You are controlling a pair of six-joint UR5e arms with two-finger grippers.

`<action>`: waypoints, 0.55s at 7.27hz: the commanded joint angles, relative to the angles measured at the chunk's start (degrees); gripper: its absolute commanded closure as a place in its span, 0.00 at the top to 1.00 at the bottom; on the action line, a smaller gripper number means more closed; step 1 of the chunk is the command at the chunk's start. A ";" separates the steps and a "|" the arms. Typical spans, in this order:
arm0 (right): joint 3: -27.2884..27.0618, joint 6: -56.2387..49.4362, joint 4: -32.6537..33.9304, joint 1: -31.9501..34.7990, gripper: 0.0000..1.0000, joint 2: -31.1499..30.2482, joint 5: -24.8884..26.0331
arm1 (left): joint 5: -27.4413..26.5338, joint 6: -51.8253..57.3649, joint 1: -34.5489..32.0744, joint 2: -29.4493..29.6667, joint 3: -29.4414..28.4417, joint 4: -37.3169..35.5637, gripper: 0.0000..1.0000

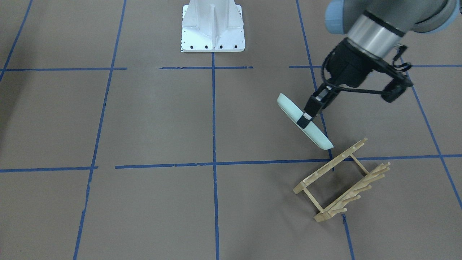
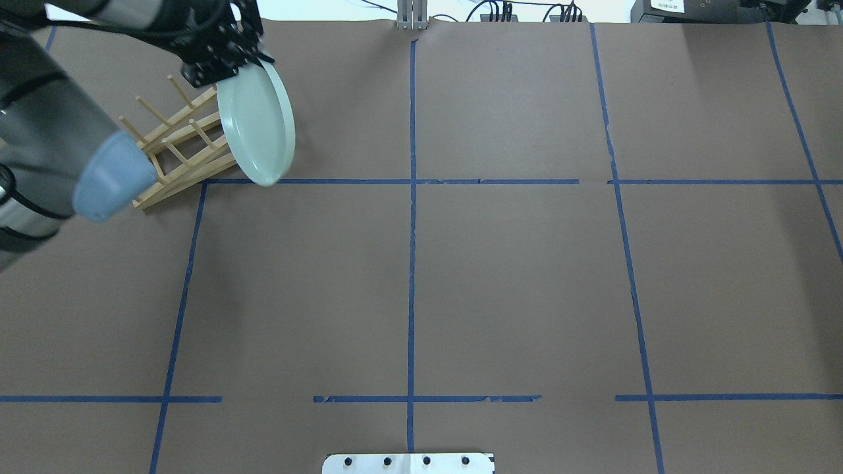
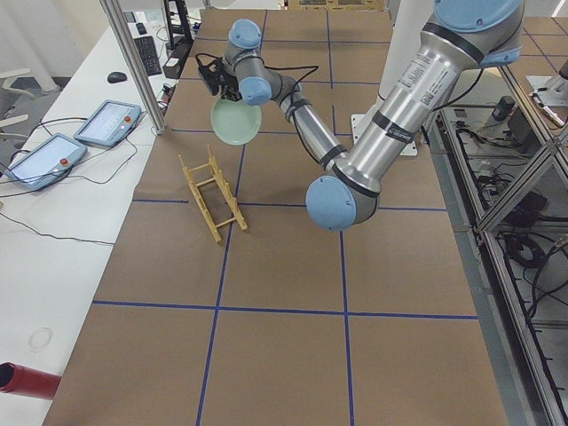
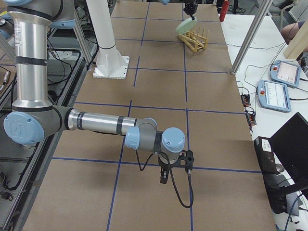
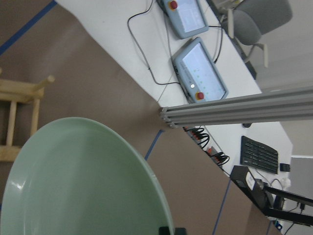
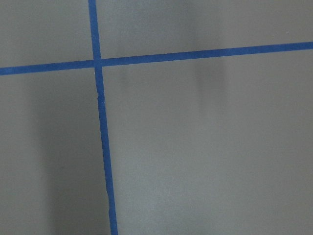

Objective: Place plate on table
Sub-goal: 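Lift the plate out of the rack with the left gripper toward the robot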

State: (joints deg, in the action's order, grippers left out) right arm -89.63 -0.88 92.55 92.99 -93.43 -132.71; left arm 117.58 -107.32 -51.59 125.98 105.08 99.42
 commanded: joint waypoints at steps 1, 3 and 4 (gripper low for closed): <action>-0.02 0.00 0.00 0.00 1.00 0.00 0.00 | -6.47 6.71 14.69 5.99 -2.22 -25.82 0.00; -0.02 0.00 0.00 0.00 1.00 0.00 0.00 | -10.53 12.79 19.14 12.59 -14.05 -31.92 0.00; -0.02 0.00 0.00 0.00 1.00 0.00 0.00 | -12.19 15.10 20.72 14.45 -18.72 -31.92 0.00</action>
State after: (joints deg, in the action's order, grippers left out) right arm -89.65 -0.88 92.55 92.99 -93.43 -132.71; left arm 107.30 -95.80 -33.25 137.60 92.50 68.96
